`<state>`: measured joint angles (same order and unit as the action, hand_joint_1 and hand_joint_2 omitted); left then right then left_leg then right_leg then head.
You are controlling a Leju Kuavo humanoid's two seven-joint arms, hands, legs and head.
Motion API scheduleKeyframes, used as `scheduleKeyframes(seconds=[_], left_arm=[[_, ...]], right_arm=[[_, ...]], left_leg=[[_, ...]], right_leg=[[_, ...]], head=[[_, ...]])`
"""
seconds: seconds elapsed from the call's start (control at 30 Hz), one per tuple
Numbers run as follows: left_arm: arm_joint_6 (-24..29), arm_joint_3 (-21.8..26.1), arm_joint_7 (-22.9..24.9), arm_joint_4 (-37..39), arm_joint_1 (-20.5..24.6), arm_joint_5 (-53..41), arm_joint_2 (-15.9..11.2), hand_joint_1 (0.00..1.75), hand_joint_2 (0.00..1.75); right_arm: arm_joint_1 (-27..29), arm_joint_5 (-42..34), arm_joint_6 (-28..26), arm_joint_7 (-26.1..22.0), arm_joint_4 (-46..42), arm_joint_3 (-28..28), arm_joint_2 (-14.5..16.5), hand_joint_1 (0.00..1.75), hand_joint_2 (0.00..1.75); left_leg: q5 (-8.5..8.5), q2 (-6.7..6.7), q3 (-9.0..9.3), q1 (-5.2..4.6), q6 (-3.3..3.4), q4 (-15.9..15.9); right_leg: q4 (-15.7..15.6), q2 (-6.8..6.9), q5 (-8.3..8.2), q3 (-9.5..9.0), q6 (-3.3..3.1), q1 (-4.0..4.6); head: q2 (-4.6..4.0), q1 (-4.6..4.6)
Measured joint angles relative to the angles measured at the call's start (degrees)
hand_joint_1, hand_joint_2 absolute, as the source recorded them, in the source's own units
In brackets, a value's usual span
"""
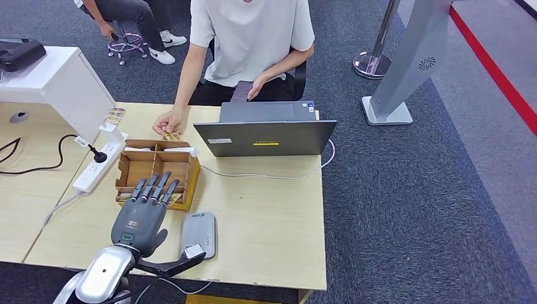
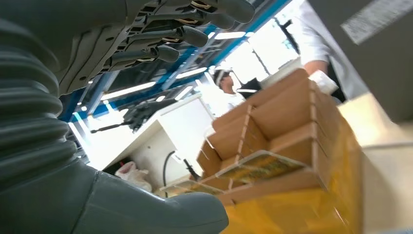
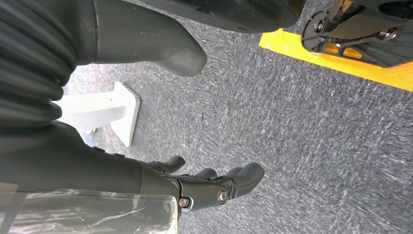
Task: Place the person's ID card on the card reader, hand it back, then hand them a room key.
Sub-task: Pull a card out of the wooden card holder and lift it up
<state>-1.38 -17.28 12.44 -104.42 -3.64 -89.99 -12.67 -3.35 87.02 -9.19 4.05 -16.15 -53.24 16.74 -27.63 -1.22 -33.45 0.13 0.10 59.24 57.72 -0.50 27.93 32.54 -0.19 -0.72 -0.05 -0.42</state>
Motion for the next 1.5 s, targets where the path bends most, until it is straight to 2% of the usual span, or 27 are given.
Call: scheduleKeyframes(seconds=[0.17, 0.43, 0.97, 1.3, 1.5], left_arm=[[0.7, 0.0, 3.3, 0.0, 0.6, 0.0, 0.2, 0.00, 1.75], [0.7, 0.3, 4.8, 1.3, 1.4, 0.0, 0.3, 0.00, 1.75], [2.2, 6.1, 4.9, 9.4, 4.5, 0.0, 1.1, 0.00, 1.75], [5.1, 6.4, 4.8, 11.0, 4.9, 0.0, 1.2, 0.00, 1.75], [8.5, 4.3, 4.4, 12.0, 5.6, 0.0, 1.0, 0.00, 1.75]], right_arm=[[0.0, 1.5, 0.3, -0.9, -0.1, -0.1, 0.0, 0.00, 1.75], [0.0, 2.6, 0.6, -1.1, -0.2, -0.1, 0.0, 0.00, 1.75], [-0.2, 3.0, 1.3, -1.0, -0.2, 0.9, 0.0, 0.00, 1.75], [-0.2, 3.0, 1.3, -1.1, -0.2, 2.1, 0.0, 0.00, 1.75], [-0.2, 3.0, 1.3, -1.2, -0.2, 3.1, 0.0, 0.00, 1.75]], left_leg=[[0.00, 0.00, 0.00, 0.00, 0.00, 0.0], [0.00, 0.00, 0.00, -0.01, 0.00, 0.0], [0.00, 0.01, 0.00, 0.00, 0.00, 0.0], [0.00, 0.01, 0.01, 0.00, 0.00, 0.0], [0.01, 0.01, 0.01, 0.00, 0.00, 0.0]], right_leg=[[0.0, 0.00, 0.00, 0.00, 0.00, 0.00], [0.0, 0.00, 0.00, 0.00, 0.00, 0.00], [0.0, 0.00, -0.01, 0.00, -0.01, 0.00], [0.0, 0.00, -0.01, 0.01, -0.01, 0.00], [0.0, 0.00, -0.01, 0.01, -0.01, 0.00]], head=[[-0.01, 0.00], [0.00, 0.00], [0.00, 0.00], [0.00, 0.00], [0.00, 0.00]])
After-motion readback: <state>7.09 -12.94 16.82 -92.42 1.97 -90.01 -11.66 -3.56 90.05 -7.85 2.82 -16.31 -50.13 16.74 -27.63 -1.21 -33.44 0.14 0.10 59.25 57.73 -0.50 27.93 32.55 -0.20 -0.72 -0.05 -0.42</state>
